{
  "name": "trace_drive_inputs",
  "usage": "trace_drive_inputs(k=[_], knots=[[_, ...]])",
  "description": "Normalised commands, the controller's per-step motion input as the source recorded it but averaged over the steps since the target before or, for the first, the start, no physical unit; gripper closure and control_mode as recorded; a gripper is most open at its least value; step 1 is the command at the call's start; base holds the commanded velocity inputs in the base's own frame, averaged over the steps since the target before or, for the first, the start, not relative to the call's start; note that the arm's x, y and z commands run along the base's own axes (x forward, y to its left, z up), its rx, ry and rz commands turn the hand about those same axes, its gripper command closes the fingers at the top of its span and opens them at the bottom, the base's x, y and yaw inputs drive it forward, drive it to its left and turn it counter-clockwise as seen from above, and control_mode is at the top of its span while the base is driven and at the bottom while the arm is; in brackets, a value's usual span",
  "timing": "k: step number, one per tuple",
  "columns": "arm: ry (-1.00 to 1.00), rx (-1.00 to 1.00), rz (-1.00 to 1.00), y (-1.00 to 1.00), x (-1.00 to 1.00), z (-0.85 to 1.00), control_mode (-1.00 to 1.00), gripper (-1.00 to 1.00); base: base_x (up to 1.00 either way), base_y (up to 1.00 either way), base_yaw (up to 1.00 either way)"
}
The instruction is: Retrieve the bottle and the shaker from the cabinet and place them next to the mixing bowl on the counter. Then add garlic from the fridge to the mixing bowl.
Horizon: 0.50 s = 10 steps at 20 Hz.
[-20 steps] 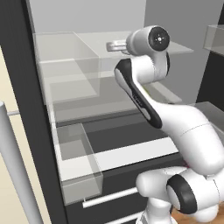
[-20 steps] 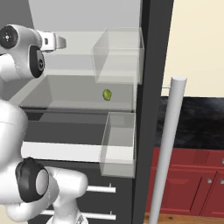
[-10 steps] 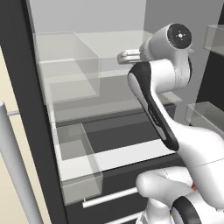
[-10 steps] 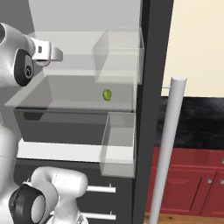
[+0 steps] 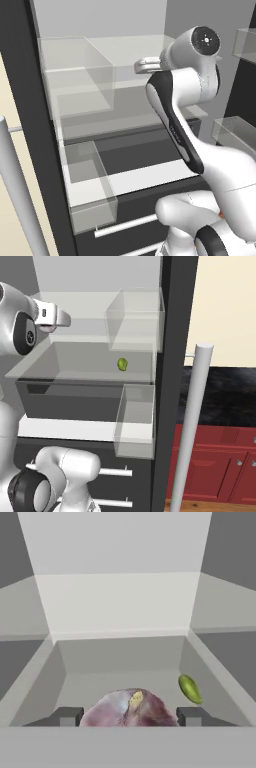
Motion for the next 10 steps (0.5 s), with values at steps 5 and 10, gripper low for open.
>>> trace_drive_inputs(k=[5,10], knots=[[0.00,0.00,-0.01,0.00,-0.15,0.00,1.00,1.00,-0.44,0.00,-0.04],[0.00,0.00,0.00,0.00,0.00,0.00,1.00,1.00,-0.95,0.00,-0.11]])
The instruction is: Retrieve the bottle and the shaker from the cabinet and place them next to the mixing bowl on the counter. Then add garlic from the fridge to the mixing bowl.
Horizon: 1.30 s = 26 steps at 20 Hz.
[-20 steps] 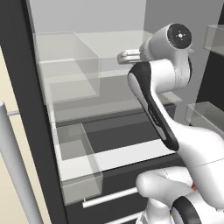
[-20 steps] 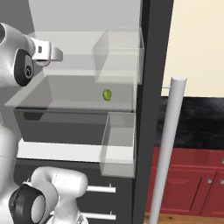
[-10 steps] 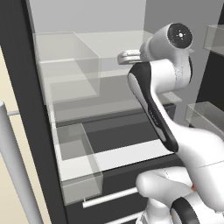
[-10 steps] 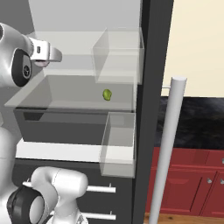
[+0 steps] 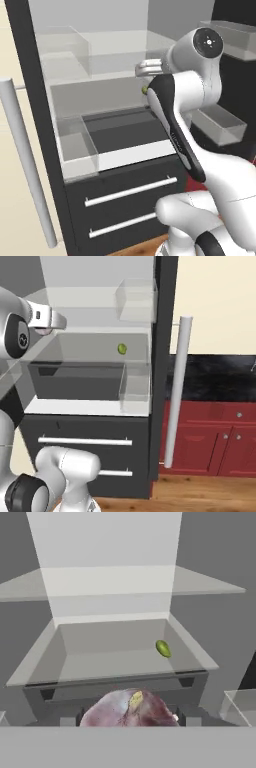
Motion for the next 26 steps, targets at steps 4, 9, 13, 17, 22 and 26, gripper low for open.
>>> trace_drive_inputs(k=[4,9,13,17,22,26], knots=[[0.00,0.00,0.00,0.00,0.00,0.00,1.00,1.00,-1.00,0.00,-0.15],[0.00,0.00,0.00,0.00,0.00,0.00,1.00,1.00,-0.97,-0.08,-0.31],[0.00,0.00,0.00,0.00,0.00,0.00,1.00,1.00,-0.90,-0.10,-0.56],[0.00,0.00,0.00,0.00,0.00,0.00,1.00,1.00,-0.63,-0.21,-0.68],[0.00,0.00,0.00,0.00,0.00,0.00,1.00,1.00,-0.32,-0.37,-0.74],[0.00,0.00,0.00,0.00,0.00,0.00,1.00,1.00,-0.36,-0.32,-0.75]])
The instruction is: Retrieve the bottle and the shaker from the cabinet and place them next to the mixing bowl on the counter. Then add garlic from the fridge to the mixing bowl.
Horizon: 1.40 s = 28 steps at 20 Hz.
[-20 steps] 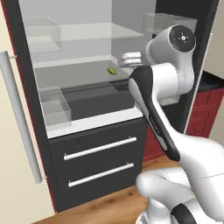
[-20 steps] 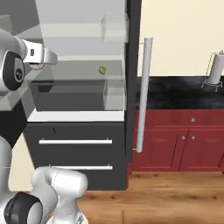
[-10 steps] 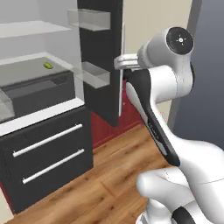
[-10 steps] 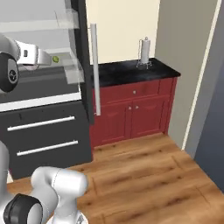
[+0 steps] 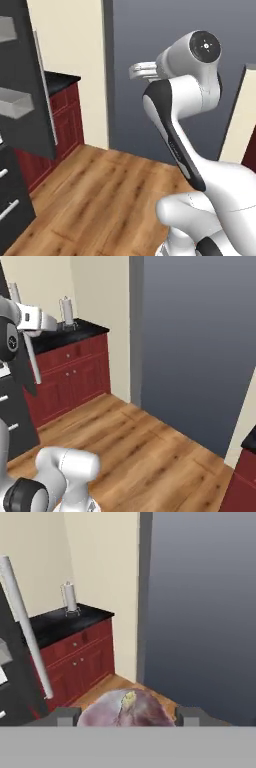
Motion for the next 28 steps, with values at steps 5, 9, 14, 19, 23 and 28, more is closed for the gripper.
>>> trace_drive_inputs(k=[5,9,14,19,23,28], knots=[[0.00,0.00,0.00,0.00,0.00,0.00,1.00,1.00,-0.29,-0.40,-0.76],[0.00,0.00,0.00,0.00,0.00,0.00,1.00,1.00,-0.16,-0.58,-0.75],[0.00,0.00,0.00,0.00,0.00,0.00,1.00,1.00,-0.15,-0.73,-0.70],[0.00,0.00,0.00,0.00,0.00,0.00,1.00,1.00,-0.04,-0.96,-0.56],[0.00,0.00,0.00,0.00,0.00,0.00,1.00,1.00,0.04,-0.99,-0.05],[0.00,0.00,0.00,0.00,0.00,0.00,1.00,1.00,0.00,-1.00,0.04]])
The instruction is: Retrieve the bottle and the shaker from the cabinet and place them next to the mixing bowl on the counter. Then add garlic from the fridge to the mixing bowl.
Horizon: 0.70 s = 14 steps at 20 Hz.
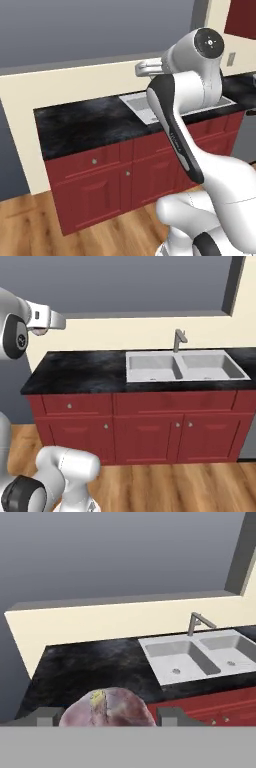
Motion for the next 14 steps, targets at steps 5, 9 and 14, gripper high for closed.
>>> trace_drive_inputs(k=[5,9,14], knots=[[0.00,0.00,0.00,0.00,0.00,0.00,1.00,1.00,-0.01,-1.00,0.01],[0.00,0.00,0.00,0.00,0.00,0.00,1.00,1.00,-0.05,-1.00,0.00],[0.00,0.00,0.00,0.00,0.00,0.00,1.00,1.00,-0.01,-1.00,0.00]])
